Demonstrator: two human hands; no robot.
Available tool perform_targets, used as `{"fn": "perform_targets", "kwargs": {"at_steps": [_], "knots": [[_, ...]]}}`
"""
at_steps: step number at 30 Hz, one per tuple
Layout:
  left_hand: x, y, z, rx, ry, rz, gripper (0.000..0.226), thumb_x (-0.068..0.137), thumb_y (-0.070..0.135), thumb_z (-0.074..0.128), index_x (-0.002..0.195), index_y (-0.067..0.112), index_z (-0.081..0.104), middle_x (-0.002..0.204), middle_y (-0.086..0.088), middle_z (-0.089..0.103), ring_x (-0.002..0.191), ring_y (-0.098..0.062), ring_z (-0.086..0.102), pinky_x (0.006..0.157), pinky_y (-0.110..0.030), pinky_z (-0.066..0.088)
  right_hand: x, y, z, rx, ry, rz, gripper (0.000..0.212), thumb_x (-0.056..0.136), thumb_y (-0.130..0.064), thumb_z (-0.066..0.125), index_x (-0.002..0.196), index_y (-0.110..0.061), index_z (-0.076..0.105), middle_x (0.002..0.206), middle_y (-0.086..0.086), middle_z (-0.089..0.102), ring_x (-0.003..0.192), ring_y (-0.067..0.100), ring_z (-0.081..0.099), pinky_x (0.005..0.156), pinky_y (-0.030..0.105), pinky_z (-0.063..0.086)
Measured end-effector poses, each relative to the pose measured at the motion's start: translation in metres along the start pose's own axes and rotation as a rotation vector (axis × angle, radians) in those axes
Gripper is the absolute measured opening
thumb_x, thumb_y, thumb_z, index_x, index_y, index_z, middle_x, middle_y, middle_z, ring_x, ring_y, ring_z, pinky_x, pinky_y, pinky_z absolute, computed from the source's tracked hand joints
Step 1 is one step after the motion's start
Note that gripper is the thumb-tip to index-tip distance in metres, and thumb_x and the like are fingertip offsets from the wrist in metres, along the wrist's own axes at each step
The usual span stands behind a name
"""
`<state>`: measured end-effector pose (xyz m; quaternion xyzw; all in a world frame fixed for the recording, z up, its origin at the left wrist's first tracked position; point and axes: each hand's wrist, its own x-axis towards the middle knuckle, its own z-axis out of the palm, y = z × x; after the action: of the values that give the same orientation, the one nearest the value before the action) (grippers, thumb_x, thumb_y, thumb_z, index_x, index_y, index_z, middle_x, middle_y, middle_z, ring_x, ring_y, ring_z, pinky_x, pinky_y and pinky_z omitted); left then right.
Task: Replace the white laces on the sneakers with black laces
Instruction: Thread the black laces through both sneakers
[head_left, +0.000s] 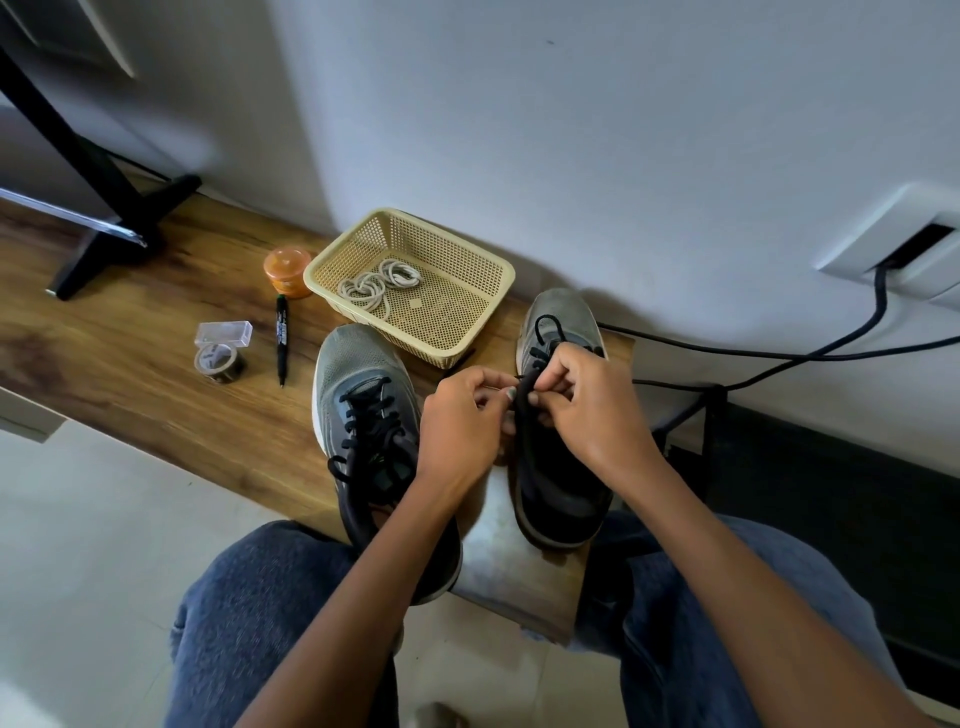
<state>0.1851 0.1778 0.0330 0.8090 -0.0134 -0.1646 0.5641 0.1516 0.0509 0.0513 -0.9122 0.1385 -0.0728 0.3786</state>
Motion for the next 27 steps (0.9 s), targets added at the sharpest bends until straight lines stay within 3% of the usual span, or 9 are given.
{"fn": "perform_targets", "kwargs": {"at_steps": [7,11,13,15,18,23,27], "knots": [[0.002,0.004,-0.005,0.021,-0.035,0.003,0.009,0.094,0.014,0.061,0.091,0.013,0.07,0.071,-0.003,0.072,0.059,-0.011,0.069,0.06,-0.031,0.06,0.0,-0.002,0.0,0.021,-0.011,-0.01,0.015,0.08,-0.004,0.072,0.078,-0.013,0.06,0.066,-0.007,0.063,0.062,0.006,0.061,0.064,0.034,0.055],[0.001,0.01,-0.006,0.036,-0.046,-0.013,0.01,0.096,0.015,0.058,0.093,0.011,0.066,0.075,-0.004,0.072,0.062,-0.014,0.07,0.059,-0.033,0.061,-0.002,-0.004,-0.013,-0.205,0.042,-0.077,0.027,0.078,-0.017,0.075,0.094,-0.024,0.055,0.092,-0.008,0.058,0.08,0.009,0.054,0.068,0.032,0.049],[0.002,0.013,-0.008,0.041,-0.051,-0.018,0.01,0.096,0.015,0.057,0.093,0.01,0.065,0.078,-0.005,0.073,0.062,-0.013,0.071,0.058,-0.032,0.06,-0.002,0.001,-0.025,-0.313,0.034,-0.009,0.038,0.074,-0.028,0.078,0.095,-0.026,0.046,0.101,-0.006,0.049,0.086,0.012,0.051,0.066,0.033,0.045],[0.002,0.012,-0.011,0.064,-0.046,-0.013,0.009,0.095,0.014,0.058,0.092,0.011,0.065,0.079,-0.005,0.073,0.061,-0.012,0.07,0.058,-0.029,0.06,-0.001,0.009,-0.034,-0.331,-0.08,0.145,0.043,0.073,-0.031,0.079,0.094,-0.021,0.043,0.093,-0.003,0.049,0.08,0.017,0.052,0.064,0.034,0.043],[0.002,0.01,-0.016,0.138,-0.01,0.005,0.01,0.095,0.015,0.057,0.087,0.016,0.063,0.078,-0.001,0.073,0.062,-0.011,0.07,0.062,-0.03,0.06,0.0,0.019,-0.041,-0.276,-0.179,0.3,0.03,0.074,-0.021,0.078,0.088,-0.015,0.051,0.078,-0.002,0.054,0.076,0.022,0.055,0.066,0.034,0.044],[-0.005,0.011,-0.027,0.401,0.105,0.085,0.009,0.094,0.022,0.056,0.087,0.024,0.063,0.08,0.01,0.068,0.078,-0.01,0.064,0.073,-0.029,0.049,0.004,0.017,-0.04,-0.224,-0.209,0.38,0.023,0.073,-0.013,0.074,0.074,-0.014,0.05,0.08,0.009,0.065,0.073,0.027,0.066,0.069,0.038,0.054],[-0.009,0.014,-0.031,0.425,0.163,0.094,0.009,0.095,0.022,0.055,0.09,0.024,0.061,0.085,0.012,0.067,0.084,-0.009,0.061,0.076,-0.029,0.043,0.006,0.017,-0.037,-0.236,-0.231,0.41,0.02,0.074,-0.013,0.071,0.077,-0.013,0.051,0.086,0.014,0.068,0.076,0.03,0.069,0.069,0.038,0.056]]}}
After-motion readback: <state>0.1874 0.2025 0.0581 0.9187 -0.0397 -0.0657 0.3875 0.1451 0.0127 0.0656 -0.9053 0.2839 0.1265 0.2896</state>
